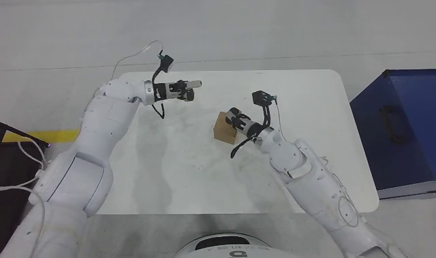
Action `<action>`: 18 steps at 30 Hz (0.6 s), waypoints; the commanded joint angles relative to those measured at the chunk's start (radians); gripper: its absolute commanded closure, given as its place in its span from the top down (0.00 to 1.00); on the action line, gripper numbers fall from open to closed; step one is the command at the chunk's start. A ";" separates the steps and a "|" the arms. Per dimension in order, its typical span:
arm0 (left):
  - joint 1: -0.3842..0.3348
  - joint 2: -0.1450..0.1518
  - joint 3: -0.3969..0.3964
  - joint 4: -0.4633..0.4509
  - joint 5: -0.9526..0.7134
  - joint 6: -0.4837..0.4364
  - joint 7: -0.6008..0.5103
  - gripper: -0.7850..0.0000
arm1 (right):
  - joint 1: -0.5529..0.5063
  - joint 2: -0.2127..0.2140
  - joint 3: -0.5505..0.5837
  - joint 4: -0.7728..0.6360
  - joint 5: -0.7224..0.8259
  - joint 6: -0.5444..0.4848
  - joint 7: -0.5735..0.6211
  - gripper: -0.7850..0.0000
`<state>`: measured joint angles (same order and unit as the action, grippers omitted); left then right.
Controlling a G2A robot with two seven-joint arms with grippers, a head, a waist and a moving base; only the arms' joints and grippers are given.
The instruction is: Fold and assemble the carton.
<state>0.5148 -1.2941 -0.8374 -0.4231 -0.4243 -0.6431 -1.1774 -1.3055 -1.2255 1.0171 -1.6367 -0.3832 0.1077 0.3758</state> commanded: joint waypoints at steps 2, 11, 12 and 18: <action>0.060 0.053 -0.048 -0.112 -0.040 0.018 -0.017 1.00 | 0.029 -0.003 -0.028 0.032 -0.028 -0.015 0.048 0.00; 0.223 0.162 -0.163 -0.371 -0.039 0.064 -0.064 1.00 | 0.051 -0.005 -0.034 0.056 -0.073 -0.012 0.093 0.00; 0.233 0.168 -0.171 -0.387 -0.038 0.067 -0.067 1.00 | 0.051 -0.005 -0.030 0.053 -0.075 -0.013 0.093 0.00; 0.272 0.189 -0.202 -0.441 -0.025 0.075 -0.075 1.00 | 0.040 -0.004 -0.014 0.040 -0.079 -0.017 0.088 0.00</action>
<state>0.7822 -1.1072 -1.0369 -0.8580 -0.4509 -0.5684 -1.2516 -1.2647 -1.2292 1.0028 -1.5983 -0.4586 0.0884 0.4596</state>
